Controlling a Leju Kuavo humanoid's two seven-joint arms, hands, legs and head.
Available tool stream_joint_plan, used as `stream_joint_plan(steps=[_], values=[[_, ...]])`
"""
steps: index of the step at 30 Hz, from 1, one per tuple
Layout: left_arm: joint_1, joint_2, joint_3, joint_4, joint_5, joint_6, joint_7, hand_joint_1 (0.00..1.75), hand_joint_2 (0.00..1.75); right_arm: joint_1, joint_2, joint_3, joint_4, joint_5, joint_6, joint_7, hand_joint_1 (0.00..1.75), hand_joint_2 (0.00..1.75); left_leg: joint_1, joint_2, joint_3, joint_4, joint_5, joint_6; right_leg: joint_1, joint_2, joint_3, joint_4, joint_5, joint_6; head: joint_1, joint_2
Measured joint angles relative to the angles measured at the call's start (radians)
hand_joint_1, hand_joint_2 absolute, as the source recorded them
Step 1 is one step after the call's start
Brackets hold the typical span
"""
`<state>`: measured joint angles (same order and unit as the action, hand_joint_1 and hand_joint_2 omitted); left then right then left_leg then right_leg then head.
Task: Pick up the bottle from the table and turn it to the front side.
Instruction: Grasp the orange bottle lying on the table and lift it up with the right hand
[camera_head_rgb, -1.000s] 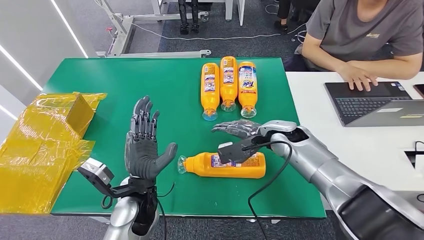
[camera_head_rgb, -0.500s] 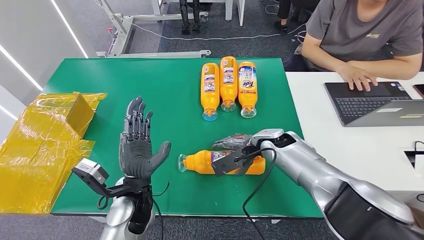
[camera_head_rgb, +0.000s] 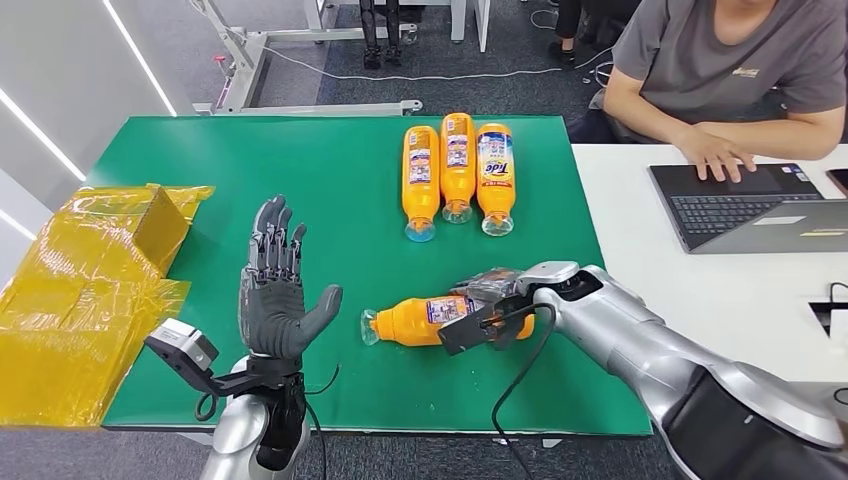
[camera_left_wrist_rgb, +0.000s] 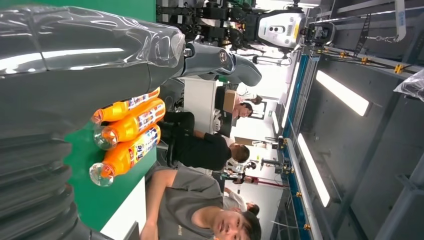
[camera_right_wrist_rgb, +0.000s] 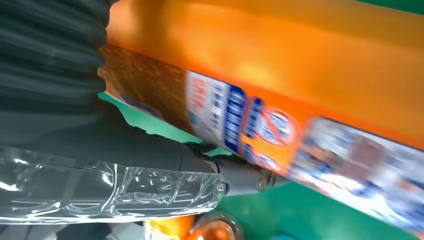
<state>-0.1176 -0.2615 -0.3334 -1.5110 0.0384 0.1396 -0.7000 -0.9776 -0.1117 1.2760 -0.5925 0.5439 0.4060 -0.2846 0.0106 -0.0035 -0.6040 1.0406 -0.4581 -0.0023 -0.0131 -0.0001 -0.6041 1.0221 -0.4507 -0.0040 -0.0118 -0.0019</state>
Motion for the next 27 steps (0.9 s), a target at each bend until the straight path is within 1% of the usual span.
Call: stream_joint_plan(steps=[3, 4, 7, 8, 10, 14, 18, 20, 22, 24, 27], values=[[0.000, 0.000, 0.000, 0.000, -0.001, 0.018, 0.000, 0.00, 1.75, 0.000, -0.007, 0.010, -0.001, 0.019, -0.026, 0.014, 0.00, 1.75, 0.000, 0.000, 0.000, 0.000, 0.000, 0.000, 0.000, 0.000, 0.000, 0.000, 0.000, 0.000, 0.000, 0.000], [0.000, 0.000, 0.000, 0.000, -0.002, 0.023, 0.000, 0.00, 1.75, 0.001, -0.008, 0.014, -0.001, 0.027, -0.038, 0.020, 0.04, 1.75, 0.000, 0.000, 0.000, 0.000, 0.000, 0.000, 0.000, 0.000, 0.000, 0.000, 0.000, 0.000, 0.000, 0.000], [0.004, 0.000, 0.000, 0.000, -0.004, 0.031, 0.000, 0.00, 1.75, 0.007, -0.011, 0.024, -0.003, 0.047, -0.082, 0.036, 1.32, 1.75, 0.000, 0.000, 0.000, 0.000, 0.000, 0.000, 0.000, 0.000, 0.000, 0.000, 0.000, 0.000, 0.000, 0.000], [0.006, 0.000, 0.000, 0.000, -0.006, 0.031, 0.000, 0.00, 1.75, 0.011, -0.012, 0.025, -0.005, 0.051, -0.099, 0.041, 1.71, 1.75, 0.000, 0.000, 0.000, 0.000, 0.000, 0.000, 0.000, 0.000, 0.000, 0.000, 0.000, 0.000, 0.000, 0.000], [0.010, 0.000, 0.000, 0.000, -0.008, 0.031, 0.000, 0.00, 1.75, 0.020, -0.016, 0.026, -0.009, 0.057, -0.140, 0.049, 1.75, 1.75, 0.000, 0.000, 0.000, 0.000, 0.000, 0.000, 0.000, 0.001, 0.000, 0.000, 0.000, 0.000, 0.000, 0.000], [0.017, 0.001, 0.001, -0.002, -0.017, 0.022, 0.000, 0.00, 1.75, 0.050, -0.026, 0.018, -0.027, 0.064, -0.244, 0.075, 1.75, 1.75, 0.000, 0.000, 0.001, 0.000, 0.000, 0.000, 0.000, 0.001, 0.000, 0.000, 0.000, 0.000, 0.000, 0.000], [0.025, 0.001, 0.004, -0.006, -0.024, 0.018, 0.000, 0.00, 1.75, 0.106, -0.031, -0.029, -0.061, 0.056, -0.368, 0.109, 1.75, 1.75, 0.000, 0.000, 0.001, 0.000, 0.000, 0.000, 0.000, 0.001, 0.000, 0.000, 0.000, 0.000, 0.000, 0.000], [0.028, 0.001, 0.010, -0.009, -0.029, 0.020, 0.000, 0.00, 1.75, 0.147, -0.032, -0.071, -0.087, 0.042, -0.440, 0.120, 1.75, 1.75, 0.000, 0.000, 0.000, 0.000, 0.000, 0.000, 0.000, 0.000, 0.000, 0.000, 0.000, 0.000, 0.000, 0.000], [0.031, 0.001, 0.016, -0.013, -0.034, 0.027, 0.000, 0.00, 1.75, 0.198, -0.032, -0.129, -0.123, 0.023, -0.531, 0.122, 1.75, 1.75, 0.000, 0.000, 0.000, 0.000, 0.000, 0.000, 0.000, 0.000, 0.000, 0.000, 0.000, 0.000, 0.000, 0.000], [0.034, 0.001, 0.020, -0.019, -0.037, 0.040, 0.000, 0.00, 1.75, 0.254, -0.030, -0.199, -0.172, 0.003, -0.634, 0.111, 1.75, 1.75, 0.000, 0.000, 0.000, -0.001, 0.000, 0.000, 0.000, 0.000, 0.000, 0.000, 0.000, 0.000, 0.000, 0.000], [0.039, 0.001, 0.024, -0.029, -0.040, 0.061, 0.000, 0.00, 1.75, 0.341, -0.025, -0.310, -0.264, -0.031, -0.762, 0.077, 1.75, 1.75, 0.000, -0.001, -0.001, -0.001, 0.000, 0.000, 0.000, -0.001, 0.000, 0.000, -0.001, 0.000, 0.000, 0.000]])
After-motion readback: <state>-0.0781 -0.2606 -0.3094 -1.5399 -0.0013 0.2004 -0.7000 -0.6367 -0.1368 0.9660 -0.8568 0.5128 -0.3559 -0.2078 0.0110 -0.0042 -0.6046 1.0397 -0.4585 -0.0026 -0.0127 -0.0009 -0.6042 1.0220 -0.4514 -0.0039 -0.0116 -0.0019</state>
